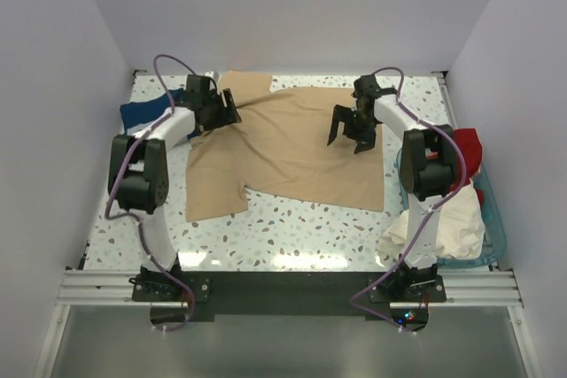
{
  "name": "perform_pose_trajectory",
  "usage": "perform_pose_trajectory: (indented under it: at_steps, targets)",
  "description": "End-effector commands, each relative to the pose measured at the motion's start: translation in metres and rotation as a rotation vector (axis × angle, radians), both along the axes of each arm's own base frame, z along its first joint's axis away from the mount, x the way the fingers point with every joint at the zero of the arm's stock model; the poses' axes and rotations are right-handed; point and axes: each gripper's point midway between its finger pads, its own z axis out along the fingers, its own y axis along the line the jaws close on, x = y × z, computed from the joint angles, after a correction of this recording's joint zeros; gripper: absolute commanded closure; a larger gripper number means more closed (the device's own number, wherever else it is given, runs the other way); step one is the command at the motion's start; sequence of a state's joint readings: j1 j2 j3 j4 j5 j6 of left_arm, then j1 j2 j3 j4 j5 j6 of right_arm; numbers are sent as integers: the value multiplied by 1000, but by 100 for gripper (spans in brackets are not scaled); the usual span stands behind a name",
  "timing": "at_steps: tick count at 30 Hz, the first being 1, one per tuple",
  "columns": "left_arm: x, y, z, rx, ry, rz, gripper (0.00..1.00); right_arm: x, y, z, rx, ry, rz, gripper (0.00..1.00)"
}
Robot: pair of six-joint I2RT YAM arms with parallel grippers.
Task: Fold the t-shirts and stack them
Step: Flatten the tshirt out, then fold the tshirt
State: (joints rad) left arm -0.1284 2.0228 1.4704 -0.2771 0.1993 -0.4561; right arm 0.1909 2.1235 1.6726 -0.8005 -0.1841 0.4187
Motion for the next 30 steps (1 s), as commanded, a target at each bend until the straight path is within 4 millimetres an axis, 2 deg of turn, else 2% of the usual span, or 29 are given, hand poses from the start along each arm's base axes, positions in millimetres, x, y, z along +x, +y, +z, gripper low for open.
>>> perform_pose_trajectory:
  at_steps: [1, 2, 3, 4, 5, 6, 7, 8, 10, 12, 13, 15, 16, 17, 21, 26, 30]
  targets:
    - [-31, 14, 52, 94, -126, 55, 29, 3, 6, 31, 32, -45, 32, 2]
    - [-43, 25, 70, 119, -156, 105, 29, 3, 6, 37, 34, -55, 29, 2]
    - [-58, 33, 66, 138, -137, 136, 29, 2, 5, 40, 34, -58, 29, 2]
    - [-82, 41, 44, 158, -77, 167, 29, 1, 5, 42, 32, -58, 28, 2]
    - [-96, 53, 55, 182, -101, 219, 29, 0, 4, 48, 33, -72, 26, 2]
    - [-111, 59, 48, 198, -73, 248, 29, -3, 4, 49, 33, -67, 25, 2]
    - [-136, 65, 27, 209, -14, 278, 29, -5, 3, 50, 29, -66, 21, 2]
    - [-147, 73, 34, 213, -30, 317, 29, -7, 1, 51, 25, -70, 20, 2]
    - [-182, 80, 15, 197, 29, 382, 29, -15, -1, 56, 22, -71, 15, 2]
    - [-203, 82, 3, 174, 67, 420, 29, -25, -4, 59, 18, -73, 10, 2]
    - [-221, 83, -7, 145, 89, 460, 31, -28, -4, 60, 19, -76, 7, 2]
    - [-237, 84, -16, 110, 114, 515, 34, -40, -7, 61, 14, -74, 4, 2]
    - [-251, 88, -27, 115, 140, 540, 36, -43, -8, 61, 13, -76, 2, 2]
    - [-254, 93, -23, 108, 112, 569, 37, -47, -9, 61, 10, -71, 3, 2]
    - [-269, 103, -28, 88, 103, 620, 42, -68, -14, 54, 0, -48, 3, 2]
    - [-286, 108, -51, 45, 174, 648, 45, -81, -17, 54, -4, -47, 3, 2]
    - [-290, 110, -54, 30, 189, 653, 51, -88, -19, 51, -9, -33, -1, 2]
